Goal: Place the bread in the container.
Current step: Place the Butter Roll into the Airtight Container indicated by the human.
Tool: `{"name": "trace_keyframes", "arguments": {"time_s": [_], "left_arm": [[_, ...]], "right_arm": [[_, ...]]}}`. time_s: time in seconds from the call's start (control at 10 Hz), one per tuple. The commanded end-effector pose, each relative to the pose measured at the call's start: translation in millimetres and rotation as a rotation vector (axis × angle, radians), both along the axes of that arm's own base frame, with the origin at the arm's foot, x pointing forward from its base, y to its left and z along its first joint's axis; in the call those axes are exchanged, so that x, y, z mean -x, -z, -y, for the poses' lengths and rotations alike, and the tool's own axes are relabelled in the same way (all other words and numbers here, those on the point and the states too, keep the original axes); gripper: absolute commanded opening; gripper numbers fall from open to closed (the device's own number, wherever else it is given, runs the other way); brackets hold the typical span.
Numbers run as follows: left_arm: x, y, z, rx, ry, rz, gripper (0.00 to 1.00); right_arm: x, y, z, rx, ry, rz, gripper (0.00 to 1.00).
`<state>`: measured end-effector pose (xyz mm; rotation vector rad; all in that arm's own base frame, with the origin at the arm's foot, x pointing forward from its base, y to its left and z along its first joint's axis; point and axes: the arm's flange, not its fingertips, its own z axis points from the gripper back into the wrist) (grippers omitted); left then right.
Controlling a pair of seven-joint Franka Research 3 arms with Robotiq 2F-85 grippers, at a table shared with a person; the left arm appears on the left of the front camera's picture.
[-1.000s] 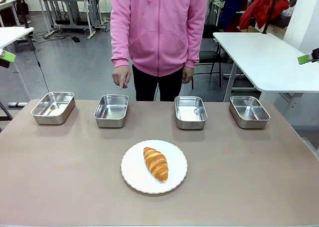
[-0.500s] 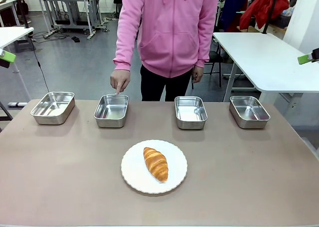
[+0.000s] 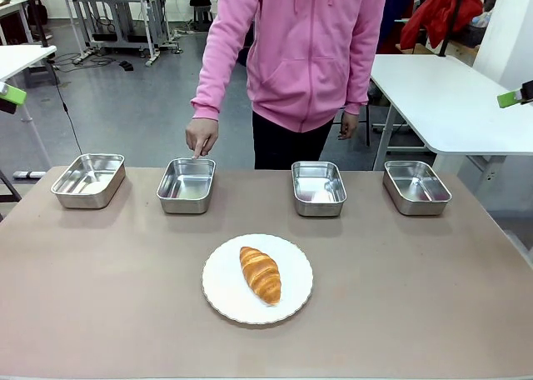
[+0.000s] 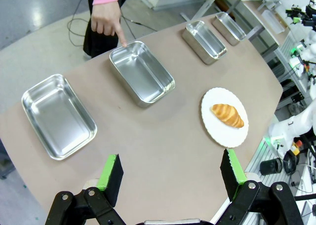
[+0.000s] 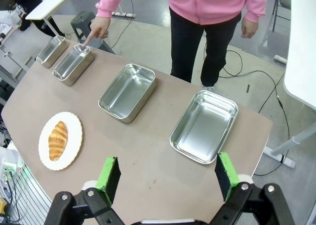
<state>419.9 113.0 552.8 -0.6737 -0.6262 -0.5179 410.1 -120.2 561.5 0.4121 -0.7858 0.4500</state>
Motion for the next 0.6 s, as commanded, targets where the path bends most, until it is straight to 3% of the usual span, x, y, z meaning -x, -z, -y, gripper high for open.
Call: {"name": "trace_keyframes", "arguments": {"time_s": [0.0,0.5], "left_arm": [[1.6,-0.8,-1.0,0.005,0.007,0.004,1.00],[1.6,-0.8,-1.0,0.005,0.007,0.004,1.00]], "right_arm": [[-0.4,0.0,-0.6,-0.015,-0.005,0.012,1.00],[-0.4,0.0,-0.6,-0.015,-0.005,0.012,1.00]]}}
